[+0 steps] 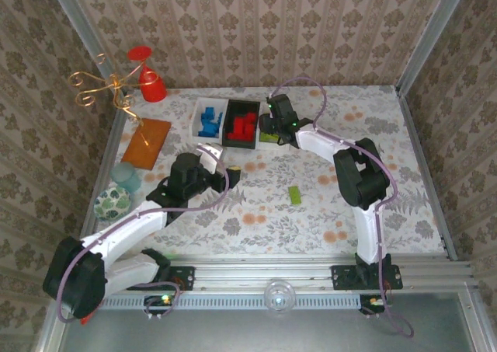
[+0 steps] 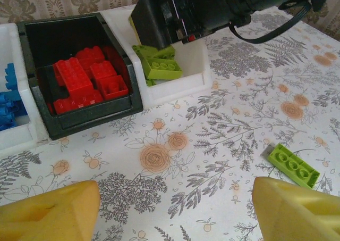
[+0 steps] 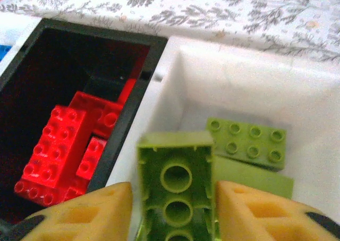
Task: Sort the legos into containers by color
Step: Place the lego in the container, then pick up the lego from the center of the table.
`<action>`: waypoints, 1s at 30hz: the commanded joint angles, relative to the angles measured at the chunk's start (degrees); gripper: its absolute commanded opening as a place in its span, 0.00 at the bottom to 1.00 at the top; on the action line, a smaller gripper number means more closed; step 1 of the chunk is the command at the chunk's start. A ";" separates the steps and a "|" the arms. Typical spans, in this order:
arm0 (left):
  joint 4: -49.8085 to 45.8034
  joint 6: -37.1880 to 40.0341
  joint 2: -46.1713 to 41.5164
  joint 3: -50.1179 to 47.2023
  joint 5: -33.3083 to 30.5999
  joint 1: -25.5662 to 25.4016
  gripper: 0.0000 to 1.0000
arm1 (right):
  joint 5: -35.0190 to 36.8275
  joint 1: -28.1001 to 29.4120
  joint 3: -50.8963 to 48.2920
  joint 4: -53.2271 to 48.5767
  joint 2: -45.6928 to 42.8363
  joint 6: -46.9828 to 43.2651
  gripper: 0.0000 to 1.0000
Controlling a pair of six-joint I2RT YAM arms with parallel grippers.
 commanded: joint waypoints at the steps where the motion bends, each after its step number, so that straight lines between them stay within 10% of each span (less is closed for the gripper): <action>1: -1.73 -0.67 -1.50 -0.21 -0.22 0.39 0.77 | -0.52 -0.43 1.52 -0.02 -2.01 0.01 0.52; 18: 3.60 4.13 4.51 0.78 13.95 -2.06 0.77 | 8.15 9.87 -45.40 -17.68 -44.54 7.84 0.66; 30: 3.11 5.98 3.46 0.15 11.94 -2.10 0.77 | 6.45 15.31 -47.02 -16.11 -35.63 10.69 0.67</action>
